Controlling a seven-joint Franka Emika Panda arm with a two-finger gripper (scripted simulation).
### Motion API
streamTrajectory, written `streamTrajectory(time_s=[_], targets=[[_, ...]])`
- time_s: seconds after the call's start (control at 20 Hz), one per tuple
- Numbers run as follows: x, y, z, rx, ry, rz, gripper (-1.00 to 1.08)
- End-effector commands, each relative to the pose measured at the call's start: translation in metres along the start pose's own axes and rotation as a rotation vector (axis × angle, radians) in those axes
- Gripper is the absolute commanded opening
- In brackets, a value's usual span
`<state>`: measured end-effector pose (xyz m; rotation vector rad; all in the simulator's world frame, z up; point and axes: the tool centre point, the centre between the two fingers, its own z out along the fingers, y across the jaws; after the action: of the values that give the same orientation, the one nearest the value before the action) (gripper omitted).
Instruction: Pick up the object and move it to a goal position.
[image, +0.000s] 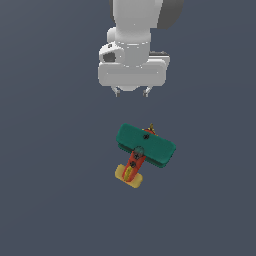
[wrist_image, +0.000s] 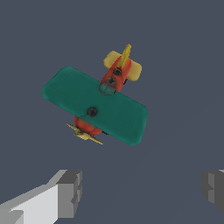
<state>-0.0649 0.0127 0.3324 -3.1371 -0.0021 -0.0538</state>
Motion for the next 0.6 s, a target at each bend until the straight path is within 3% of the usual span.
streamTrajectory(time_s=[0.0, 0.55], targets=[[0.0000, 0.0000, 0.0000, 0.000, 0.000, 0.000, 0.28], [0.0008, 0.0022, 0.0081, 0.019, -0.008, 0.016, 0.28]])
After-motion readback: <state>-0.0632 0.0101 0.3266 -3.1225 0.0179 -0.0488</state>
